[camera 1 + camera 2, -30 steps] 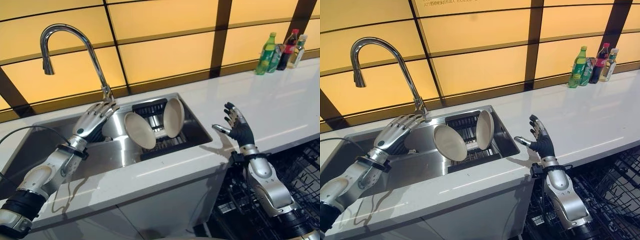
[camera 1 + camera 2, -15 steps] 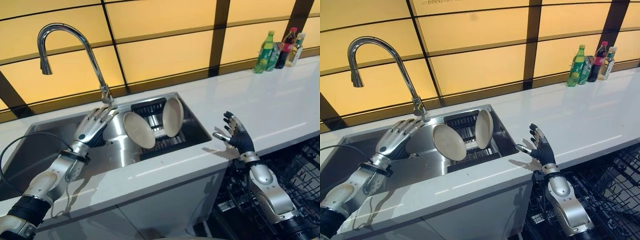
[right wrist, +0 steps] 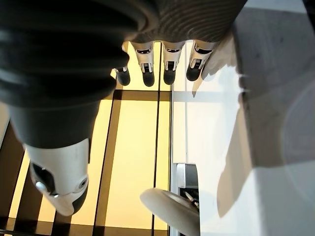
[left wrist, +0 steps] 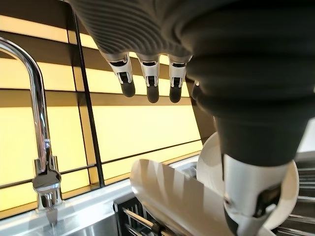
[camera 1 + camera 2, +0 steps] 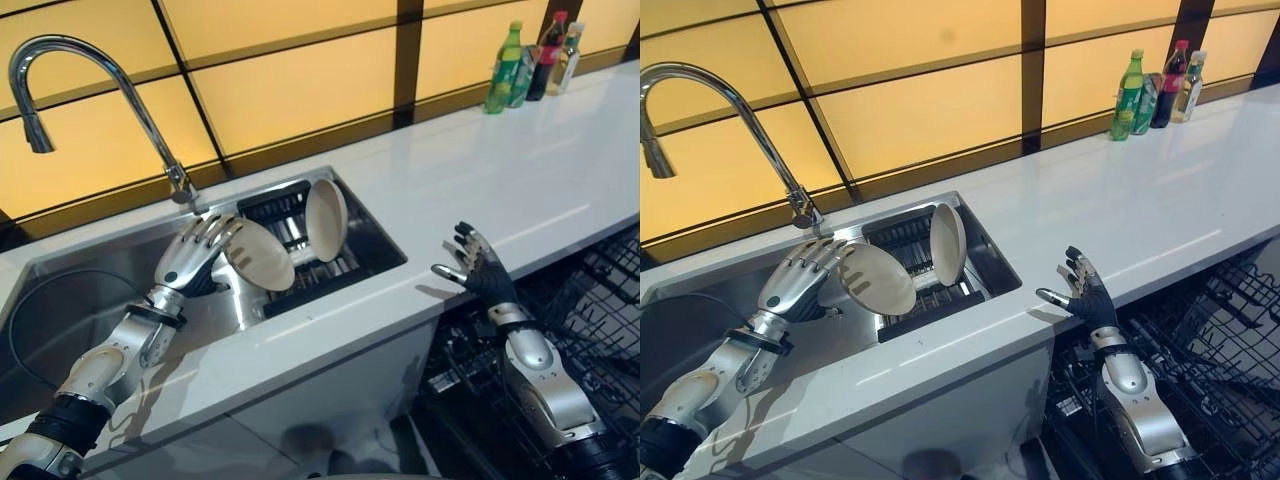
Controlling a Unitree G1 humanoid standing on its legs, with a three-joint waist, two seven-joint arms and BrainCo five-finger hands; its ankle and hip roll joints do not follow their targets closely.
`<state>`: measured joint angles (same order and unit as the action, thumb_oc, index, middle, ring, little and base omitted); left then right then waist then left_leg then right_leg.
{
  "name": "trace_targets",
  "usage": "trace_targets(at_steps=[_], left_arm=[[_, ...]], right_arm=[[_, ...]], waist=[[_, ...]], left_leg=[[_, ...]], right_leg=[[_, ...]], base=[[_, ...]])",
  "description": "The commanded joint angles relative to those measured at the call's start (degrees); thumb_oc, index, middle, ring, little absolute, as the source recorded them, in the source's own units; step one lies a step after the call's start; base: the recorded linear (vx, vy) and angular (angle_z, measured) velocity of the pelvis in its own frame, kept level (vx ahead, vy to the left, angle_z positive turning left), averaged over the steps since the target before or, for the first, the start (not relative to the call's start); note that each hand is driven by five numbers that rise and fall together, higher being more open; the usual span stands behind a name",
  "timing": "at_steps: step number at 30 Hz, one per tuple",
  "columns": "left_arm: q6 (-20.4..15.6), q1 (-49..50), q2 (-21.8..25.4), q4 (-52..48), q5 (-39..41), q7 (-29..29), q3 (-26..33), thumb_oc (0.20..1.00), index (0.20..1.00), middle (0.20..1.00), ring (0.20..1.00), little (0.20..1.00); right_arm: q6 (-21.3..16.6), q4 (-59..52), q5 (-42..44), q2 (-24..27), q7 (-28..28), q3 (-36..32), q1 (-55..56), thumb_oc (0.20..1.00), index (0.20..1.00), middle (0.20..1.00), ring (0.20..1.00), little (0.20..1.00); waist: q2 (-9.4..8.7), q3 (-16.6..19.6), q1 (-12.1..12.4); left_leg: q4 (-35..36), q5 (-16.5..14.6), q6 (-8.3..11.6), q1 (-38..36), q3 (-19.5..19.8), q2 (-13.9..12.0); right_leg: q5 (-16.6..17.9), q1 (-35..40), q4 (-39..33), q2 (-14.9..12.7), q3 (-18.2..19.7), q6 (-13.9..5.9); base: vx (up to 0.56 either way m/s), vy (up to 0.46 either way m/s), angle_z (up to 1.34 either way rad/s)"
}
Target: Pick up plates and place into dishwasher.
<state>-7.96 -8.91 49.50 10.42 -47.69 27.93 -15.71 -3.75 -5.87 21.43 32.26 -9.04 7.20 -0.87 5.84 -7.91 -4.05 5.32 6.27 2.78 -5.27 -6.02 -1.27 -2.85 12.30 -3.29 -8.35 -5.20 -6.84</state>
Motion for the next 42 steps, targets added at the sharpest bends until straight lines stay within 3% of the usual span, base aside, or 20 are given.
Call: trace_targets(at_steps=[1,7,17,31,41,42], left_arm=[[2.52,-5.53,1.01,0.98,-0.79,2.39,3.04,1.000,1.000,1.000,1.000,1.000],[3.79,-4.95,0.04,0.81,-3.58,2.04,3.86,1.000,1.000,1.000,1.000,1.000],[4.99,-3.05,-0.59,0.68,-9.64,-4.19,1.91,1.000,1.000,1.000,1.000,1.000],[7.44,-8.04,-1.56,4.12,-11.41,-0.83,-3.37,1.000,1.000,1.000,1.000,1.000],[16.50,-19.45,1.59,9.85,-10.82,1.06,-7.58,1.000,1.000,1.000,1.000,1.000],[17.53,-20.87,1.86,10.48,-10.64,1.02,-8.09,0.580,0.580,0.580,0.580,0.580]], right_arm=[[-1.51,-0.92,-0.43,0.17,0.05,-1.17,-2.53,1.000,1.000,1.000,1.000,1.000],[-1.43,-0.85,-1.16,-0.70,0.52,-1.75,-0.92,1.000,1.000,1.000,1.000,1.000],[0.34,-1.93,-1.72,-0.50,2.77,-3.82,1.40,1.000,1.000,1.000,1.000,1.000],[1.51,-1.85,-2.07,0.84,1.17,-4.89,0.61,1.000,1.000,1.000,1.000,1.000],[-0.30,-1.22,-2.56,0.99,-0.73,-4.73,-6.10,1.000,1.000,1.000,1.000,1.000],[-0.32,-1.05,-2.62,0.91,-0.82,-4.58,-6.99,1.000,1.000,1.000,1.000,1.000]], waist=[[-2.25,-1.49,0.39],[-2.28,-2.04,0.20],[-1.84,-2.48,-0.71],[-2.18,-5.28,-1.89],[-3.31,-10.36,-3.03],[-3.41,-10.76,-3.10]], left_leg=[[-0.38,-4.73,-2.03,-1.67,1.07,2.24],[-0.60,-4.35,-2.04,-2.01,1.47,2.40],[-1.20,-3.49,-2.01,-2.42,1.70,2.57],[-3.41,-3.71,-2.38,0.88,1.24,2.89],[-4.84,-3.31,-2.64,7.77,-0.12,2.67],[-4.95,-3.26,-2.65,8.38,-0.33,2.64]], right_leg=[[8.23,-8.69,0.45,-1.36,3.85,-1.95],[8.55,-8.28,0.74,-1.84,3.88,-2.30],[9.16,-8.22,1.82,-2.39,4.67,-2.63],[9.07,-11.20,3.43,-2.96,6.05,-3.15],[10.44,-17.45,2.97,-2.84,7.99,-2.94],[10.60,-18.01,2.89,-2.81,8.12,-2.86]], base=[[0.03,-0.015,-0.04],[0.06,-0.002,-0.01],[0.06,0.025,-0.04],[0.00,0.015,-0.05],[-0.16,-0.009,-0.14],[-0.18,-0.005,-0.21]])
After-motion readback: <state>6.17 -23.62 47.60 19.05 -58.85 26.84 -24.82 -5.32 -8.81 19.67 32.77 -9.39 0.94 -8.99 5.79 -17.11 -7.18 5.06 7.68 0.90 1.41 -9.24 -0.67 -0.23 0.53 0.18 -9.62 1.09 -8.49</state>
